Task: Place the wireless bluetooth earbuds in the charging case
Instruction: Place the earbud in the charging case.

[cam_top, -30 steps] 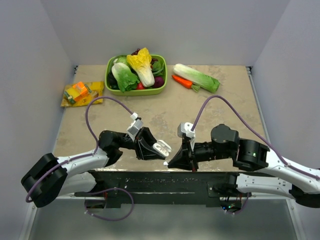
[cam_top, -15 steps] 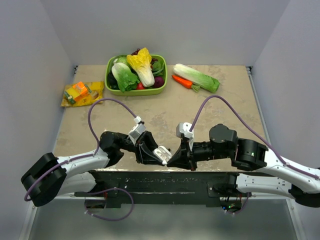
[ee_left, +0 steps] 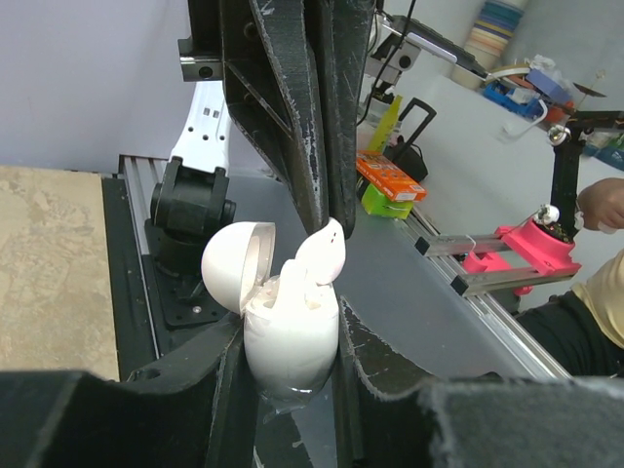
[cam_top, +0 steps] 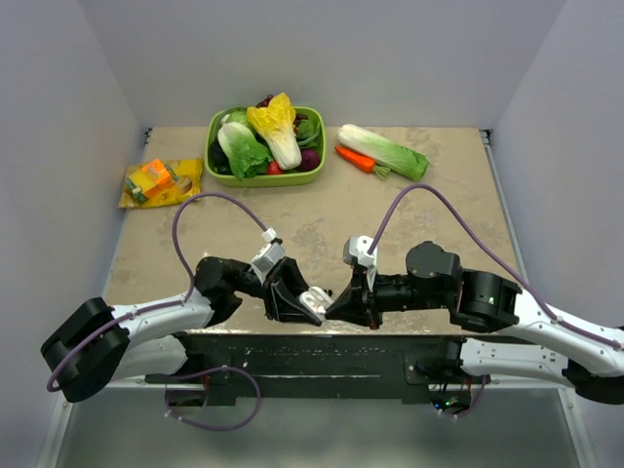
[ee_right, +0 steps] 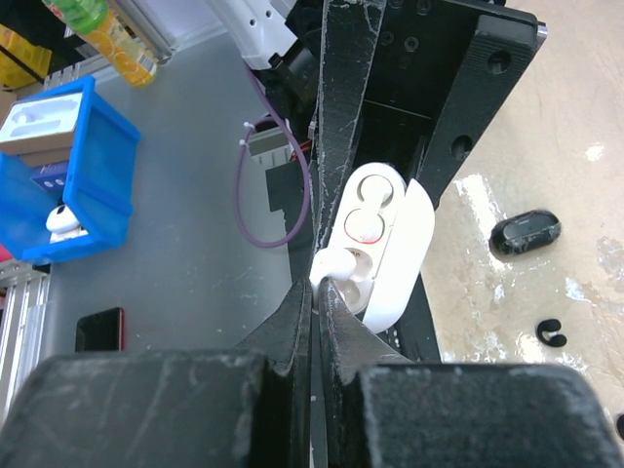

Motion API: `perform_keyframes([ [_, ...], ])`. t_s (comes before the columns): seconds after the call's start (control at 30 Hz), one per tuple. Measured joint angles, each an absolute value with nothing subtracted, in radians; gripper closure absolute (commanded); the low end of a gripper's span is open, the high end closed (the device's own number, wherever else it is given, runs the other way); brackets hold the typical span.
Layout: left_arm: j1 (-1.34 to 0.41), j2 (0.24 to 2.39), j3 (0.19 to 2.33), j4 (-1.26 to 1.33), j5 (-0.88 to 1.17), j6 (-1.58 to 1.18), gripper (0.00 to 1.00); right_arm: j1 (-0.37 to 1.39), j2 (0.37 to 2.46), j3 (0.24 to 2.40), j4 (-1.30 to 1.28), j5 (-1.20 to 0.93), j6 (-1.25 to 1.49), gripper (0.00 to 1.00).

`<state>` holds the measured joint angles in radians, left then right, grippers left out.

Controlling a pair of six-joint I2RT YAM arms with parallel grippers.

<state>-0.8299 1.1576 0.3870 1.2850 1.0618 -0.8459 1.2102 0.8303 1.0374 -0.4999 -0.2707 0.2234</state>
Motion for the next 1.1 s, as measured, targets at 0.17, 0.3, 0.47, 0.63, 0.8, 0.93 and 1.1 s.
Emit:
perform_keyframes([
  [0.17, -0.833, 1.158, 0.387, 1.285, 1.061, -0.845, 1.00, 1.210, 0.829, 1.034, -0.500, -0.260, 0.223, 1.00],
  [0.3, -0.833, 1.158, 0.387, 1.285, 1.059, -0.841, 1.00, 1.210, 0.824, 1.022, -0.500, -0.252, 0.224, 1.00],
  [0.47, -0.833, 1.158, 0.387, 1.284, 1.055, -0.827, 1.00, 1.210, 0.818, 1.013, -0.491, -0.252, 0.227, 1.00],
  [0.63, -0.835, 1.158, 0.387, 1.284, 1.053, -0.826, 1.00, 1.210, 0.817, 1.005, -0.477, -0.252, 0.231, 1.00],
  [0.8, -0.846, 1.161, 0.387, 1.284, 1.044, -0.817, 1.00, 1.210, 0.818, 0.996, -0.472, -0.251, 0.243, 1.00],
  [0.93, -0.846, 1.165, 0.387, 1.284, 1.035, -0.803, 1.00, 1.210, 0.818, 0.994, -0.472, -0.237, 0.254, 1.00],
  [1.1, -0.847, 1.169, 0.389, 1.284, 1.005, -0.789, 1.00, 1.210, 0.804, 0.994, -0.475, -0.192, 0.273, 0.78],
])
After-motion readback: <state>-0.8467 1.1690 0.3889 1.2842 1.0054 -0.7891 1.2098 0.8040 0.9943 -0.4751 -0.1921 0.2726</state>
